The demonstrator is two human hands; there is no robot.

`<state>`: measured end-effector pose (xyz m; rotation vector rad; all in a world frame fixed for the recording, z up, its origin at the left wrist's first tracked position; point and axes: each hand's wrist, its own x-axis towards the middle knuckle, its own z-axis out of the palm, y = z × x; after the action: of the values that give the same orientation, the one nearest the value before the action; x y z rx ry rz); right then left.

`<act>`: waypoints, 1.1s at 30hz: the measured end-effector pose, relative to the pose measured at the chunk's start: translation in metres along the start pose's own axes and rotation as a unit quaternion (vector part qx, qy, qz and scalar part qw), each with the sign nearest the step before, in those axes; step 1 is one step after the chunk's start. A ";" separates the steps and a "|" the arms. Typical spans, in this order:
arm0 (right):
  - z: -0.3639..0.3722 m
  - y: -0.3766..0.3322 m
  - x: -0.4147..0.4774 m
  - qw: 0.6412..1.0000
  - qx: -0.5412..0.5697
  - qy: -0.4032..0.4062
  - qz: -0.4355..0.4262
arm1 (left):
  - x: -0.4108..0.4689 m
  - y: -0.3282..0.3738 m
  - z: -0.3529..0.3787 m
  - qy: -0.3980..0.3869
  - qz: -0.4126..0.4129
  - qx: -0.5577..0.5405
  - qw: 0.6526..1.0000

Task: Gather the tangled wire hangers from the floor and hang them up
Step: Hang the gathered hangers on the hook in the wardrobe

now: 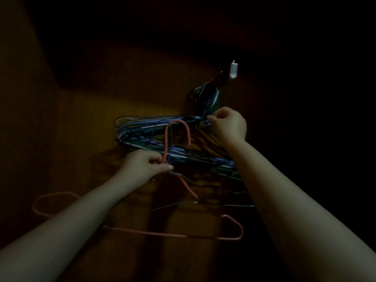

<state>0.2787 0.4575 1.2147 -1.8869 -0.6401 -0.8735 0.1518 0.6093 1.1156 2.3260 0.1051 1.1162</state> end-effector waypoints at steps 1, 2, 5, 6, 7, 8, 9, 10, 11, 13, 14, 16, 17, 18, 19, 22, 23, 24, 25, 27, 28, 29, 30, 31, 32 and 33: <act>0.000 -0.002 -0.009 0.999 -0.029 0.018 -0.014 | -0.005 0.002 0.000 0.003 -0.005 0.004 1.000; -0.001 -0.004 -0.021 0.998 -0.045 0.030 -0.025 | -0.010 0.004 0.000 0.004 -0.013 0.011 1.000; 0.000 -0.003 -0.074 0.993 -0.024 0.086 -0.074 | -0.025 0.004 0.001 0.005 -0.033 0.029 0.999; 0.001 -0.001 -0.096 0.990 -0.001 0.109 -0.095 | -0.031 0.004 0.002 0.002 -0.038 0.024 0.999; 0.003 0.001 -0.120 0.986 0.023 0.120 -0.112 | -0.037 0.004 0.004 -0.001 -0.044 0.017 0.999; 0.006 0.003 -0.143 0.986 0.040 0.113 -0.119 | -0.044 0.005 0.005 -0.003 -0.050 0.011 0.999; 0.009 0.007 -0.164 0.987 0.048 0.093 -0.120 | -0.052 0.007 0.006 -0.006 -0.056 0.007 0.998; 0.013 0.012 -0.182 0.990 0.046 0.065 -0.115 | -0.059 0.008 0.008 -0.009 -0.064 0.002 0.998; 0.016 0.018 -0.198 0.993 0.038 0.030 -0.109 | -0.067 0.009 0.010 -0.016 -0.070 -0.006 0.997; 0.021 0.030 -0.222 0.994 0.029 -0.049 -0.092 | -0.082 0.009 0.015 -0.031 -0.074 -0.038 0.996; 0.023 0.035 -0.231 0.993 0.034 -0.079 -0.079 | -0.090 0.008 0.017 -0.039 -0.079 -0.055 0.995; 0.024 0.042 -0.243 0.991 0.051 -0.101 -0.071 | -0.104 0.007 0.022 -0.059 -0.093 -0.081 0.991; 0.023 0.046 -0.248 0.990 0.057 -0.102 -0.077 | -0.111 0.006 0.025 -0.070 -0.100 -0.090 0.988; 0.022 0.049 -0.251 0.989 0.067 -0.102 -0.086 | -0.117 0.005 0.028 -0.080 -0.106 -0.098 0.986; 0.021 0.052 -0.253 0.986 0.083 -0.109 -0.091 | -0.122 0.004 0.031 -0.089 -0.111 -0.104 0.984; 0.018 0.061 -0.257 0.977 0.126 -0.150 -0.086 | -0.134 0.003 0.033 -0.119 -0.117 -0.124 0.978; 0.016 0.063 -0.258 0.975 0.128 -0.158 -0.089 | -0.137 0.003 0.034 -0.128 -0.120 -0.137 0.975; 0.015 0.064 -0.259 0.974 0.129 -0.165 -0.092 | -0.139 0.004 0.035 -0.137 -0.125 -0.150 0.971; 0.014 0.065 -0.261 0.972 0.131 -0.169 -0.094 | -0.141 0.005 0.035 -0.146 -0.129 -0.160 0.968; 0.011 0.069 -0.262 0.972 0.134 -0.171 -0.084 | -0.143 0.006 0.036 -0.157 -0.137 -0.176 0.962; 0.010 0.072 -0.262 0.973 0.137 -0.170 -0.072 | -0.144 0.005 0.036 -0.157 -0.141 -0.180 0.961; 0.008 0.074 -0.261 0.974 0.142 -0.165 -0.059 | -0.144 0.005 0.036 -0.154 -0.143 -0.179 0.961; 0.006 0.077 -0.259 0.975 0.146 -0.158 -0.048 | -0.145 0.003 0.036 -0.153 -0.144 -0.173 0.962; 0.004 0.079 -0.257 0.977 0.148 -0.150 -0.040 | -0.146 0.002 0.035 -0.153 -0.146 -0.163 0.964; 0.001 0.081 -0.254 0.978 0.150 -0.143 -0.034 | -0.146 0.000 0.035 -0.151 -0.148 -0.153 0.965; -0.003 0.083 -0.251 0.978 0.155 -0.139 -0.027 | -0.147 -0.002 0.034 -0.149 -0.149 -0.148 0.966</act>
<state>0.1846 0.4015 0.9737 -1.7241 -0.9442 -0.5086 0.0816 0.5521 0.9955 2.0940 0.1587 0.5836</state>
